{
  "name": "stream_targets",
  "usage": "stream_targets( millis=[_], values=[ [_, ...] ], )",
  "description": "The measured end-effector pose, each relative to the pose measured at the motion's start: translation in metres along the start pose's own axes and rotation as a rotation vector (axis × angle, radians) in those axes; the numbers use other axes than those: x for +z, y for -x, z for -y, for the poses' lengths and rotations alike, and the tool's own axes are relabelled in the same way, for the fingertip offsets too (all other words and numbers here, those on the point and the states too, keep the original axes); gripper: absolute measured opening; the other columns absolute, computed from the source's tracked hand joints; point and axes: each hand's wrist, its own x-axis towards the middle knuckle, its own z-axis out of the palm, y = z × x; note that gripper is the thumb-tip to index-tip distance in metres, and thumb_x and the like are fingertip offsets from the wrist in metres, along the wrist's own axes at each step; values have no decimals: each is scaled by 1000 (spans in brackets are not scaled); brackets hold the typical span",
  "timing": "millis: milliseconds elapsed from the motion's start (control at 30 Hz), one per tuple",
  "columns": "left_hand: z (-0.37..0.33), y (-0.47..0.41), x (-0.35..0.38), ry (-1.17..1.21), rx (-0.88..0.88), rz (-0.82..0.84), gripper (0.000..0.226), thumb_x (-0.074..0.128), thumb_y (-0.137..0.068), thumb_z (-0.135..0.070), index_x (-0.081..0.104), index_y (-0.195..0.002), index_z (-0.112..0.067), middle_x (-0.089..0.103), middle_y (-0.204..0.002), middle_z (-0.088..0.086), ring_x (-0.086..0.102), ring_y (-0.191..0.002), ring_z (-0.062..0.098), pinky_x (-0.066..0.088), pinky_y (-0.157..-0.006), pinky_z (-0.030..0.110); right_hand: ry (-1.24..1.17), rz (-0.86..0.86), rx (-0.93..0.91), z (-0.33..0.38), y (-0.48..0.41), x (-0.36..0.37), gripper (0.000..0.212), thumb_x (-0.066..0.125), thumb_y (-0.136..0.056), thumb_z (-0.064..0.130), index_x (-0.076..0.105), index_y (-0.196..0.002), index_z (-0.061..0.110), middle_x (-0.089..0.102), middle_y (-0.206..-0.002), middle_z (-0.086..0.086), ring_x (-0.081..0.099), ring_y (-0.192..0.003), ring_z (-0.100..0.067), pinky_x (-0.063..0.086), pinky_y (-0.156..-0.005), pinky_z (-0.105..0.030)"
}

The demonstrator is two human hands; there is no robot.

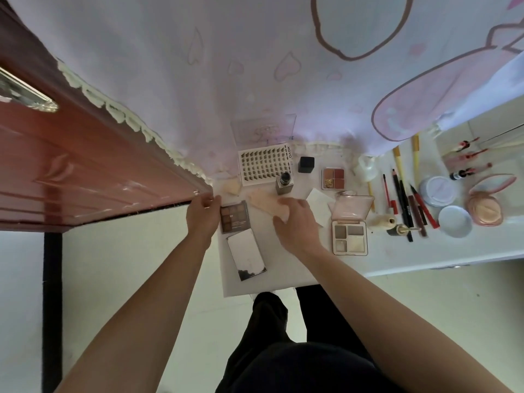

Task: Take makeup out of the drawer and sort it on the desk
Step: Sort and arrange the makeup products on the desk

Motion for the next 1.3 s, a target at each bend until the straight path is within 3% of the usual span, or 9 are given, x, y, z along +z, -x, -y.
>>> stream_targets(
  millis=[167,333,467,600,767,933,1067,1200,1300],
  values=[
    [27,25,-16,229,-158,89,13,55,-98,-23,62,-103,-13,65,-105,6,63,-105,21,56,-84,36,237,234,-104,-7,33,35,44,68,-85,45,55,-122,23,51,-122,-1,55,-112,-24,49,-89,-36],
    [45,44,-31,299,-234,186,23,53,-101,-23,59,-117,-9,64,-116,12,63,-111,23,54,-94,42,445,118,-170,-13,59,81,71,72,-71,59,43,-122,18,44,-115,0,48,-106,-23,49,-78,-33],
    [53,60,-43,261,-236,197,18,55,-100,-25,60,-112,-13,64,-117,9,63,-109,22,56,-89,40,239,61,-66,-15,67,83,58,72,-67,42,48,-115,19,48,-107,5,52,-99,-19,46,-73,-29],
    [48,71,-54,279,-209,294,24,61,-97,-22,60,-120,-14,64,-122,9,62,-111,22,55,-81,36,-324,173,147,-14,73,56,50,79,-71,42,60,-115,27,69,-100,11,66,-90,-6,53,-76,-22],
    [20,89,-60,439,-139,601,50,74,-84,-28,63,-127,-6,66,-121,10,59,-116,27,49,-99,46,-665,260,72,-4,95,11,20,73,-88,22,73,-107,29,76,-91,7,65,-84,-7,53,-84,-29],
    [-6,108,-58,459,-3,900,52,70,-88,-27,58,-132,-3,62,-125,14,57,-116,27,40,-108,46,-715,234,-29,12,115,-13,27,67,-93,15,77,-99,40,76,-97,7,63,-85,-4,52,-82,-23],
    [-21,118,-55,472,96,924,42,64,-90,-16,59,-128,0,64,-124,19,60,-116,32,43,-109,46,-682,190,-139,22,122,-24,41,64,-94,12,76,-93,51,73,-93,7,60,-83,-3,51,-79,-21],
    [-29,121,-58,487,111,927,43,59,-87,-11,56,-125,9,62,-120,28,62,-111,36,48,-103,42,-599,133,-282,27,124,-28,39,64,-93,8,75,-101,44,67,-90,-16,56,-77,-5,46,-77,-16],
    [-33,122,-59,506,81,899,39,60,-85,-9,58,-119,9,63,-116,29,63,-108,36,48,-104,45,-490,90,-337,25,121,-22,26,62,-98,27,70,-116,45,68,-97,-7,61,-85,-4,48,-82,-16]
  ],
)
